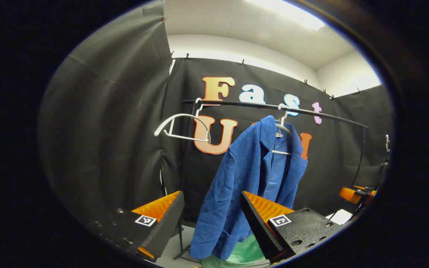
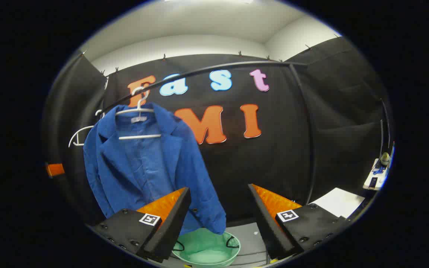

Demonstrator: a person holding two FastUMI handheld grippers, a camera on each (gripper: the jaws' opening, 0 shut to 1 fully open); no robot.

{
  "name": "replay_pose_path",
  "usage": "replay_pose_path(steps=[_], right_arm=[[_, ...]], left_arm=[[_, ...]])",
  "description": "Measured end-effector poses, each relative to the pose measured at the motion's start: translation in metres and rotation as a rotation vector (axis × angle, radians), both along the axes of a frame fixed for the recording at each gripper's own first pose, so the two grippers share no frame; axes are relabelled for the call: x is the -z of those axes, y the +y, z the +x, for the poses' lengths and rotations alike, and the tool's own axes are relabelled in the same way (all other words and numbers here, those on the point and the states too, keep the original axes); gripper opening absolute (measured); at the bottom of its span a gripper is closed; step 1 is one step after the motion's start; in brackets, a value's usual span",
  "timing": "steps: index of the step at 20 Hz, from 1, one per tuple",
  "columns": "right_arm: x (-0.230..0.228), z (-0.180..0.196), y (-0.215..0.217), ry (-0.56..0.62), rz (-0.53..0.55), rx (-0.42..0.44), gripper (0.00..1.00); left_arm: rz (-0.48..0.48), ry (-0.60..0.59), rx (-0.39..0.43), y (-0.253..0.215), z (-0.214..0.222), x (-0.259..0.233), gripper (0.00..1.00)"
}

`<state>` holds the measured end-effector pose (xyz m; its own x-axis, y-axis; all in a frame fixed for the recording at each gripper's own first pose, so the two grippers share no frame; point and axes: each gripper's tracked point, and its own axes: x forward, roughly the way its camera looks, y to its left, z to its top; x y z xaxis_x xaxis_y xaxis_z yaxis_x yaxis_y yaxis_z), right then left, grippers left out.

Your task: Grasp the clothes on the hanger with both hands and then place them into the laundry hamper below.

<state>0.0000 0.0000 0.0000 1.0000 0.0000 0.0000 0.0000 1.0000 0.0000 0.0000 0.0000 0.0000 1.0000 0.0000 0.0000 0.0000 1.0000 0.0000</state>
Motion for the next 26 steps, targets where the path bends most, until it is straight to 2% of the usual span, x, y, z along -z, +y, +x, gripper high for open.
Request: replay_pose_path(steps=[1, 3, 4, 6, 7, 10, 12, 15, 16, 17, 20, 22, 24, 25, 26], right_arm=[[0.026, 0.010, 0.014, 0.055, -0.009, -0.011, 0.98], [0.064, 0.016, 0.041, 0.099, -0.032, -0.056, 0.99], [0.062, 0.015, 0.057, 0.096, -0.044, -0.084, 0.98], [0.053, 0.015, 0.087, 0.103, -0.042, -0.140, 0.98], [0.050, 0.012, 0.103, 0.118, -0.019, -0.170, 0.98], [0.037, 0.002, 0.153, 0.122, -0.005, -0.269, 0.98], [0.023, 0.001, 0.164, 0.101, -0.037, -0.313, 0.98], [0.008, 0.012, 0.169, 0.080, -0.075, -0.357, 0.98], [0.006, 0.018, 0.167, 0.079, -0.075, -0.363, 0.98], [0.004, 0.024, 0.163, 0.080, -0.069, -0.361, 0.98], [-0.008, 0.047, 0.141, 0.096, -0.038, -0.323, 0.98], [-0.026, 0.040, 0.113, 0.125, -0.021, -0.307, 0.98], [-0.061, 0.014, 0.056, 0.120, -0.022, -0.257, 0.98], [-0.085, 0.003, 0.007, 0.089, -0.049, -0.172, 0.94], [-0.113, -0.018, -0.062, 0.053, -0.109, -0.031, 0.98]], left_arm=[[0.025, -0.003, -0.005, 0.002, -0.001, -0.002, 0.92], [0.056, -0.012, -0.023, 0.006, -0.002, -0.006, 0.92], [0.058, -0.014, -0.040, 0.008, -0.002, -0.006, 0.95], [0.040, 0.000, -0.065, 0.007, 0.002, -0.001, 0.92], [0.024, 0.010, -0.073, 0.004, 0.007, 0.004, 0.95], [-0.017, 0.033, -0.090, -0.005, 0.022, 0.012, 0.95], [-0.025, 0.025, -0.100, -0.011, 0.032, 0.010, 0.92], [-0.035, 0.007, -0.116, -0.018, 0.045, 0.006, 0.95], [-0.036, 0.008, -0.120, -0.022, 0.047, 0.006, 0.92], [-0.037, 0.010, -0.122, -0.026, 0.051, 0.008, 0.95], [-0.032, 0.007, -0.126, -0.035, 0.062, 0.006, 0.92], [-0.025, 0.007, -0.119, -0.042, 0.071, 0.005, 0.95], [-0.032, -0.004, -0.103, -0.048, 0.080, 0.003, 0.92], [-0.039, -0.009, -0.097, -0.050, 0.083, 0.002, 0.92], [-0.048, -0.009, -0.093, -0.050, 0.086, 0.004, 0.95]])
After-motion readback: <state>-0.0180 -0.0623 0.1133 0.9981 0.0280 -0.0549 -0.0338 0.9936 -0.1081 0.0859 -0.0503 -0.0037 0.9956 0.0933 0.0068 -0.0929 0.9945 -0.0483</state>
